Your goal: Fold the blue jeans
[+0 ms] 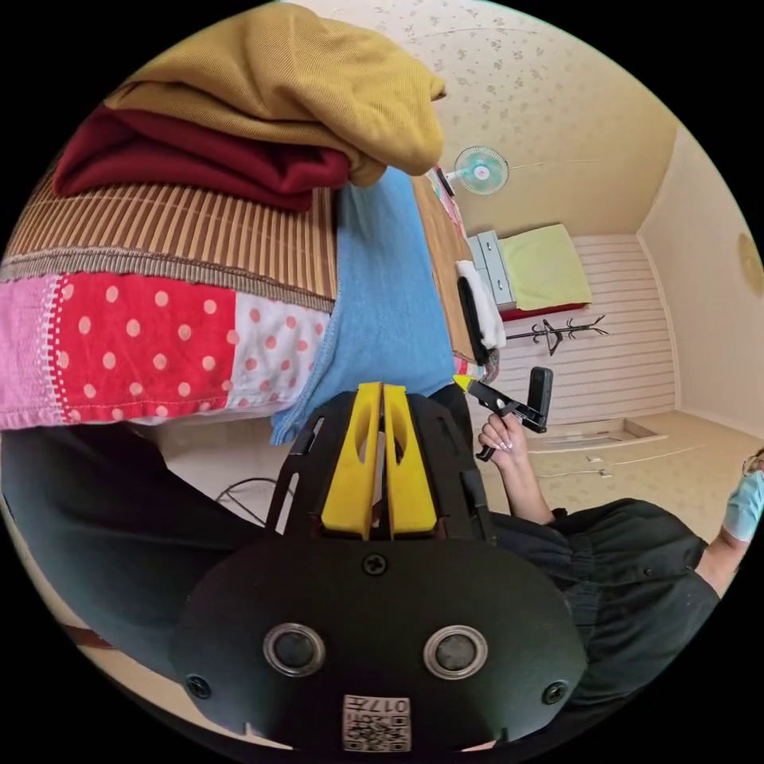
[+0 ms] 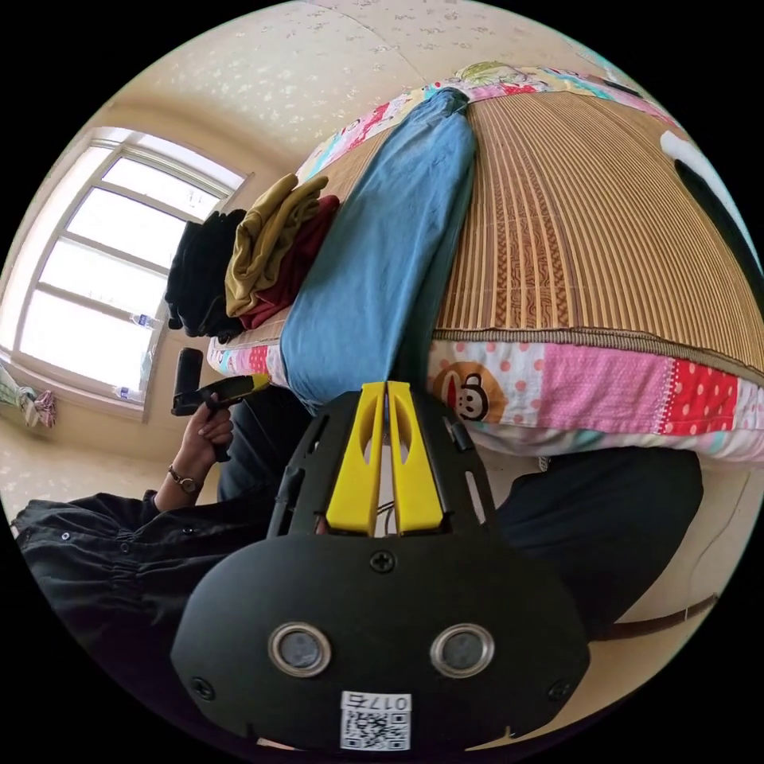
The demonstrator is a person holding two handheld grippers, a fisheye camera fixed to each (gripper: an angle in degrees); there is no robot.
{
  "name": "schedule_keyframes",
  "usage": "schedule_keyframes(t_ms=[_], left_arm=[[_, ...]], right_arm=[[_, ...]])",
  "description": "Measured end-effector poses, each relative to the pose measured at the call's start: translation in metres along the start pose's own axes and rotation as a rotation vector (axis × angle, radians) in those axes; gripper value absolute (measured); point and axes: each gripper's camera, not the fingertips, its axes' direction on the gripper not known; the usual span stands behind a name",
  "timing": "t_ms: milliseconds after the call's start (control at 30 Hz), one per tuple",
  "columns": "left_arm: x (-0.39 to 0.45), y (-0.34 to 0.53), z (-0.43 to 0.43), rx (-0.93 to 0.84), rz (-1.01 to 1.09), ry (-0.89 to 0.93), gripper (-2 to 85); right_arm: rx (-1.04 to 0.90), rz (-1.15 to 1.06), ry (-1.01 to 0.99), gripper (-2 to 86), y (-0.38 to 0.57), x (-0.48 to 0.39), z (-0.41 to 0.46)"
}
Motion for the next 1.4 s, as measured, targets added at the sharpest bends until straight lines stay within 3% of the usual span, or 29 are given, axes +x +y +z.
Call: schedule_keyframes(t_ms=[100, 267, 433, 533, 700, 867, 1033, 1167, 1300, 1400], left_arm=[[-0.013, 0.004, 0.010, -0.013, -0.044, -0.115, -0.9], [-0.014, 0.009, 0.009, 0.039, -0.021, -0.074, 0.3], [0.000, -0.006, 0.015, 0.094, 0.064, -0.110, 8.4], [0.000, -0.023, 0.036, 0.074, 0.104, -0.146, 6.6], [-0.005, -0.022, 0.073, 0.019, 0.063, -0.178, 0.7], [0.006, 0.000, 0.108, -0.150, 0.085, -0.255, -0.1], [-0.002, 0.036, 0.167, -0.404, 0.044, -0.345, 3.7], [0.016, 0.030, 0.140, -0.224, 0.095, -0.289, 8.6], [0.034, -0.005, 0.105, 0.040, 0.161, -0.277, 9.2], [0.034, -0.033, 0.126, 0.011, 0.180, -0.330, 10.0]], right_arm=[[-0.037, 0.037, 0.076, 0.7, -0.005, 0.005, 0.015], [-0.069, 0.015, 0.116, 1.8, -0.015, -0.012, 0.028], [0.040, 0.027, 0.076, 6.8, -0.018, -0.020, 0.021], [0.058, 0.056, -0.006, 7.4, -0.030, -0.016, 0.029], [-0.045, -0.038, 0.152, 3.2, -0.044, -0.045, 0.052], [-0.240, -0.192, 0.288, 2.0, -0.027, -0.072, 0.062], [-0.454, -0.126, 0.252, 3.0, -0.007, -0.062, 0.088], [-0.177, -0.009, 0.073, 7.2, -0.026, -0.048, 0.038], [0.013, 0.041, 0.054, 8.0, -0.057, -0.040, 0.012], [0.019, 0.042, 0.051, 6.8, -0.079, -0.046, 0.022]])
